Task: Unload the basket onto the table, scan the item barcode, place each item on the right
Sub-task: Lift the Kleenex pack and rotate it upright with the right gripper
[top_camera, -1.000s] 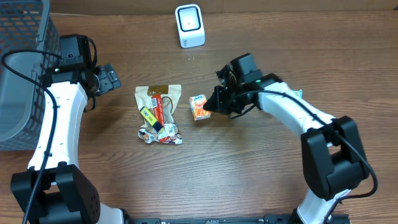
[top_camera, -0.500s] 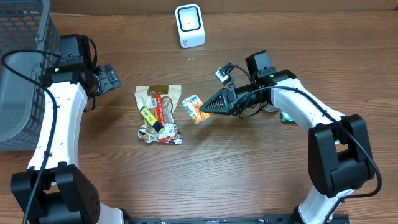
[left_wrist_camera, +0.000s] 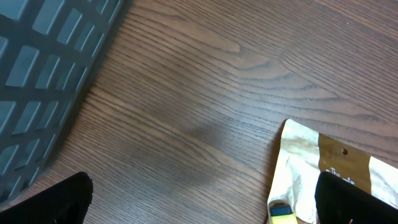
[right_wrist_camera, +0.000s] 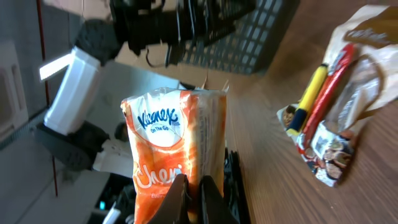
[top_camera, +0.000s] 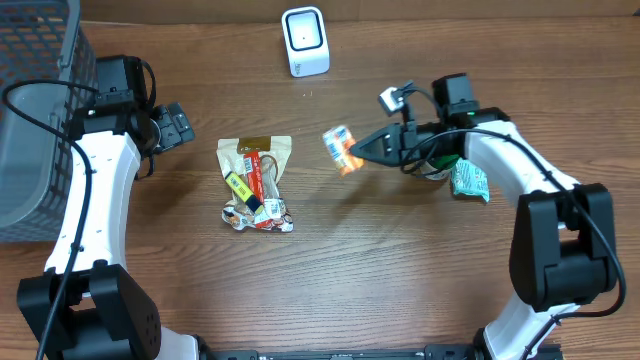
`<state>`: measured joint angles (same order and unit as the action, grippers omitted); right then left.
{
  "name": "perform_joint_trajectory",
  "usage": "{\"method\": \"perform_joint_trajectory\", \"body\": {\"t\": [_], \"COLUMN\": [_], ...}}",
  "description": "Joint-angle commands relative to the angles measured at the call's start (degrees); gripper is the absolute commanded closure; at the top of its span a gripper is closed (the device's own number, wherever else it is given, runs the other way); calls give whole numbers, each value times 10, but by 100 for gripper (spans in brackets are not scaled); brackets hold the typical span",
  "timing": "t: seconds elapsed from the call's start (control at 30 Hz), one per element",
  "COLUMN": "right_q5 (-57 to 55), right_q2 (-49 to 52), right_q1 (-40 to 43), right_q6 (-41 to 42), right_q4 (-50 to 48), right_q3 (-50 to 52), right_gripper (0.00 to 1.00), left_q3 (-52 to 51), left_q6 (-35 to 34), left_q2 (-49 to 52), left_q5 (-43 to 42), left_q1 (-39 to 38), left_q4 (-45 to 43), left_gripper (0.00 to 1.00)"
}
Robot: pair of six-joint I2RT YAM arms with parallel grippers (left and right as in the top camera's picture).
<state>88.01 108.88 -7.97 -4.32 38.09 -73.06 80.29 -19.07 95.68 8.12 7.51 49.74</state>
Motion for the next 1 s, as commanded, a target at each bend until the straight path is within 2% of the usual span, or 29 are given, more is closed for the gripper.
{"method": "perform_joint_trajectory", "body": {"t": [0.0,0.17,0.3,0.97], "right_q5": [19,19,19,19], "right_q2": [-17,-17,-17,-17], "right_q1": [16,18,3,-3], "right_q6": [36,136,114,116], "right_q4": [-10,-42,-28,-39], "right_q3": [-12,-31,-31,-31], "right_gripper": [96,96,96,96], "left_q3": [8,8,8,8], "left_q6": [11,11,11,11], "left_q2": [-9,-9,-9,-9], "left_q5": [-3,-3,-3,-3], "left_q1": [-1,-1,-1,-1], "left_q4": [-2,-2,-2,-2], "left_gripper": [0,0,0,0]}}
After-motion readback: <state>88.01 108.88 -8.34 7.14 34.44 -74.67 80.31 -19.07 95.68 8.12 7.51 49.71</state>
